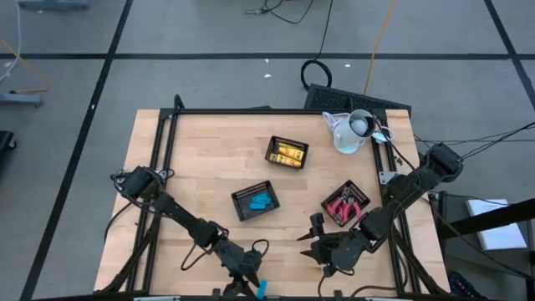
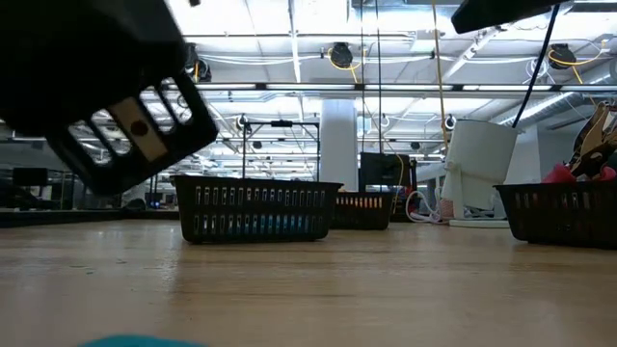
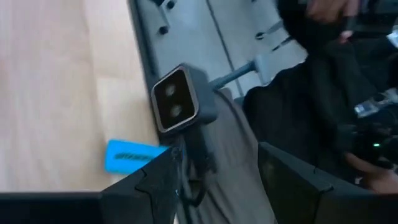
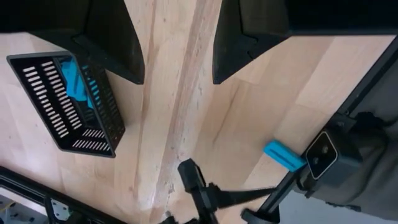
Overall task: Pick & Place School Supplies
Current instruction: Put the blue eraser into the bottom left black bin
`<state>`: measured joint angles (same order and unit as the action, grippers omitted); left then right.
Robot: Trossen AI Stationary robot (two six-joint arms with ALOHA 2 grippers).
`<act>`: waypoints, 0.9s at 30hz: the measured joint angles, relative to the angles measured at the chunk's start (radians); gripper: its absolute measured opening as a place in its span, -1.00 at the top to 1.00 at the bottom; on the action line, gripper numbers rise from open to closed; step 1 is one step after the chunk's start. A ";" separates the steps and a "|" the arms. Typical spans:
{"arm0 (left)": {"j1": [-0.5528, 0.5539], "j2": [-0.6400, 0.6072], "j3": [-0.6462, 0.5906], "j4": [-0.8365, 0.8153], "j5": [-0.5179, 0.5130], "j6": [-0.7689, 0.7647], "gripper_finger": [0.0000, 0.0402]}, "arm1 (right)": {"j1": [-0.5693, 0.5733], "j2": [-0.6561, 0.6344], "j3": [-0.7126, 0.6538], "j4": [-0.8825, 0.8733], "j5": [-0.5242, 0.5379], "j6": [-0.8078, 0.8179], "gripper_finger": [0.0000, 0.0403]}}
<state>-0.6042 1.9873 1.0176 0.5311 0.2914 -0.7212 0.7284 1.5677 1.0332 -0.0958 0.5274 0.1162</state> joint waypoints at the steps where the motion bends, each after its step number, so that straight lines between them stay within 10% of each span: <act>1: 0.001 0.000 0.001 0.006 0.007 0.000 -0.04 | 0.000 0.000 0.000 -0.003 0.000 0.000 0.10; 27: 0.011 0.109 0.009 0.128 0.040 -0.057 -0.04 | 0.000 0.000 0.000 -0.054 0.022 0.023 0.10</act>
<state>-0.5927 2.0963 1.0269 0.6587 0.3311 -0.7784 0.7284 1.5677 1.0328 -0.1493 0.5493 0.1392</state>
